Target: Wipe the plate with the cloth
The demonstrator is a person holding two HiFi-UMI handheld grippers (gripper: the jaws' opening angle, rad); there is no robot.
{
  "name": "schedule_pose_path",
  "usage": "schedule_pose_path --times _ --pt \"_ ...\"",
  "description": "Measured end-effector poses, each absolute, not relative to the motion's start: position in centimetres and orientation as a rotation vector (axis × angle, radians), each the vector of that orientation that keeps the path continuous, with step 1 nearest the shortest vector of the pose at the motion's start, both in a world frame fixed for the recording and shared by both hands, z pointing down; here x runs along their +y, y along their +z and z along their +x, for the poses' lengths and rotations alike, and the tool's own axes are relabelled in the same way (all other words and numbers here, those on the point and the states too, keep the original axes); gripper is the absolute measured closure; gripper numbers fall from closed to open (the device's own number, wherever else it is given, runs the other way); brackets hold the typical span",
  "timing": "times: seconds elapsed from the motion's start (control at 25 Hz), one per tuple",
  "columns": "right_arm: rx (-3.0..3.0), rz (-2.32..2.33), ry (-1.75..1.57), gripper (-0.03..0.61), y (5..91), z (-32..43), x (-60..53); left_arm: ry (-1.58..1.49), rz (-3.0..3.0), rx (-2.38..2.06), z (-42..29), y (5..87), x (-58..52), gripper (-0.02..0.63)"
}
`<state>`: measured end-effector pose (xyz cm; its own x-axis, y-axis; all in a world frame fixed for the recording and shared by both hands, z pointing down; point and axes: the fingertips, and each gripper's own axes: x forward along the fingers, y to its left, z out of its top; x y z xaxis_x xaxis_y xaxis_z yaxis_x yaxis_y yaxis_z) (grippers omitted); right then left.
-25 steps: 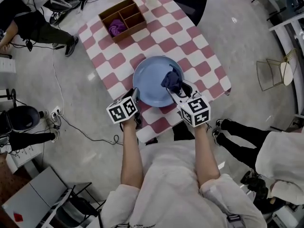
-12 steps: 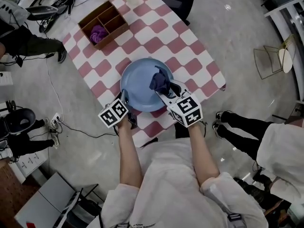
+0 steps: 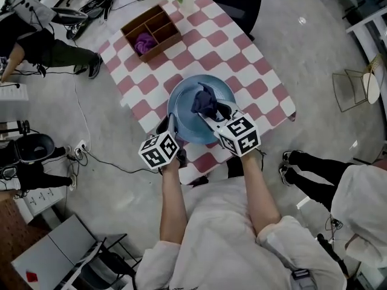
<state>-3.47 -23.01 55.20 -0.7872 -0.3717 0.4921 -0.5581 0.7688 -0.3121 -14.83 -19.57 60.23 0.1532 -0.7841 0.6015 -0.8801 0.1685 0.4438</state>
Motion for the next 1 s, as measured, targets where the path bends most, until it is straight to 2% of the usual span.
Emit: schedule_pose_path --times 0.4,1.0 --pt "-2.544 0.562 0.463 0.397 54.4 -11.0 -16.2 0.293 1.850 -1.650 -14.1 55.8 -15.1 0.591" --pt "-2.601 0.704 0.431 0.397 51.7 -11.3 -17.7 0.366 1.974 -1.712 -14.7 52.0 -14.1 0.591"
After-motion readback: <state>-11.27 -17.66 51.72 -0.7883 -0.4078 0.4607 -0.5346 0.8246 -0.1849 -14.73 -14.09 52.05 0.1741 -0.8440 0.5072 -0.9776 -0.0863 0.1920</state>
